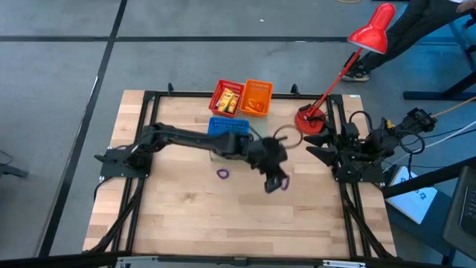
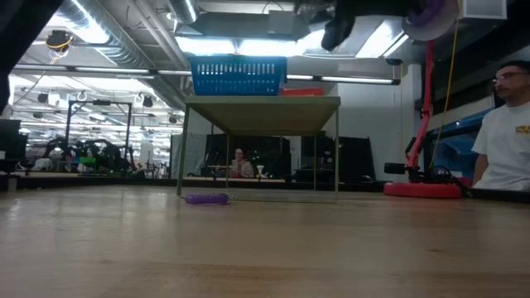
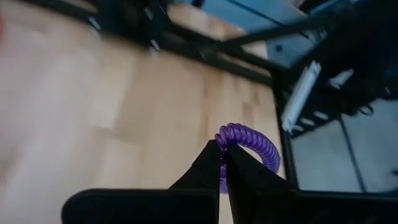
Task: Pick & Place Office Desk Supplies
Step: Put the violet spring keychain into the orange basket on the shelf
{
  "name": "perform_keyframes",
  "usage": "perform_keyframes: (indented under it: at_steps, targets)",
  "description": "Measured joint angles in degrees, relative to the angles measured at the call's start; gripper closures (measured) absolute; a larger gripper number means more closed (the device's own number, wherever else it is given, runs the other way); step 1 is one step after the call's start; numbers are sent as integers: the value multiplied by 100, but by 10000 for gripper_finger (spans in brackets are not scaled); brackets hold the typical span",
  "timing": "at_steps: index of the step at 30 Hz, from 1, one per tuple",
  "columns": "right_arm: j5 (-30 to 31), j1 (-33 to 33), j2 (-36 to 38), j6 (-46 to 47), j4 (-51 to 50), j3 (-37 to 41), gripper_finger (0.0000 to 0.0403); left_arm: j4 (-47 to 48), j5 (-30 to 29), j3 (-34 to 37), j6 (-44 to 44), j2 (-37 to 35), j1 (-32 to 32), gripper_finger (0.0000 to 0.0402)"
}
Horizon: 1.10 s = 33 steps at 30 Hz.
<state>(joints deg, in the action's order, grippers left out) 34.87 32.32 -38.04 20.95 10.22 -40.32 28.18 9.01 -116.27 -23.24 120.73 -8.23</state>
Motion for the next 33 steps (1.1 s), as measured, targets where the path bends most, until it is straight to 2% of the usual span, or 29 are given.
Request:
perform_keyframes:
  at_steps: [5, 9, 13, 18, 22, 26, 29, 33]
  targets:
    - [-322, -2, 34, -72, 162, 0, 197, 565, 34, -560, 398, -36, 352, 398]
    - [-339, -1, 129, -203, 201, -2, 197, 357, 510, -553, 586, -239, 598, 398]
    - [-283, -2, 293, -363, 173, -2, 197, 194, 604, -388, 742, -701, 884, 398]
    - [-214, -2, 409, -538, 94, -3, 197, -381, 640, 584, 693, -1420, 1356, 398]
    - [50, -2, 431, -518, -88, -9, 197, -1675, 630, 2033, 297, -2268, 1747, 398]
    - [220, -2, 432, -419, -131, -9, 197, -2900, 328, 3449, 73, -2959, 2161, 398]
    - [314, -2, 432, -361, -120, -9, 197, -3107, 210, 3922, 141, -3211, 2516, 398]
    - [654, -2, 432, -348, -111, -9, 197, -3117, 420, 4063, 389, -3173, 2928, 398]
